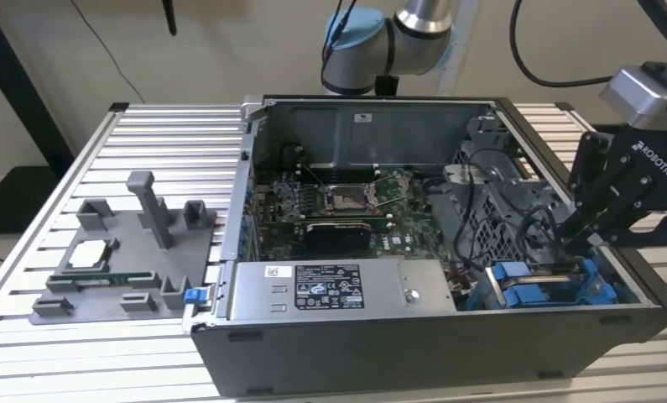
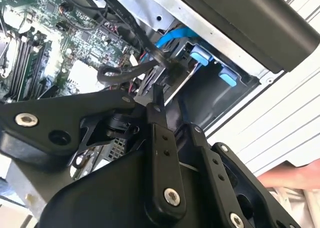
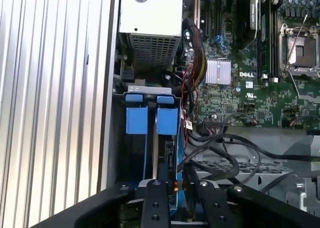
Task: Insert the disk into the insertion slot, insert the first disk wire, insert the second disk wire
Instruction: 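Insert the second disk wire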
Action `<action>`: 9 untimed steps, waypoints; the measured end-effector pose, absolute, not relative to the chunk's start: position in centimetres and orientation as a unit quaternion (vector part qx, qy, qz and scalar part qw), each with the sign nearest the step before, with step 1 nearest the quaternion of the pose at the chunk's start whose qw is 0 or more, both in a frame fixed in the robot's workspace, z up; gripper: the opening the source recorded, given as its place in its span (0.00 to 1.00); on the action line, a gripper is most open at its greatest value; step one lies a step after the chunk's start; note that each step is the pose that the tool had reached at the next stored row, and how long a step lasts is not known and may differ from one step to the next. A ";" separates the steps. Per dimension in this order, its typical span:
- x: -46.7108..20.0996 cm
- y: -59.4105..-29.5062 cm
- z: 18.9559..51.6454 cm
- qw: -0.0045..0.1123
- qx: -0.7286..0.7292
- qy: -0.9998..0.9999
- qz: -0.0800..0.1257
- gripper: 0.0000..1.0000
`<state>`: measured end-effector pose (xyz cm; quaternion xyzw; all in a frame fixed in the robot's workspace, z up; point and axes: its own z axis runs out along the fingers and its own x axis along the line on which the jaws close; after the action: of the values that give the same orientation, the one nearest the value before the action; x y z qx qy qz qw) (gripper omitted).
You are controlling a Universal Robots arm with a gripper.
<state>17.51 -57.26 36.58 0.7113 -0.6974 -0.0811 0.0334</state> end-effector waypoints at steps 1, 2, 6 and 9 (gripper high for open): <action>17.5 -57.3 36.7 0.033 0.711 -0.697 -0.081 1.00; 17.5 -57.3 36.9 0.033 0.711 -0.697 -0.081 1.00; 17.4 -57.3 37.2 0.033 0.711 -0.698 -0.081 1.00; 17.4 -57.3 37.2 0.033 0.711 -0.698 -0.081 1.00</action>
<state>17.36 -57.27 37.21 0.7108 -0.6979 -0.0807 0.0327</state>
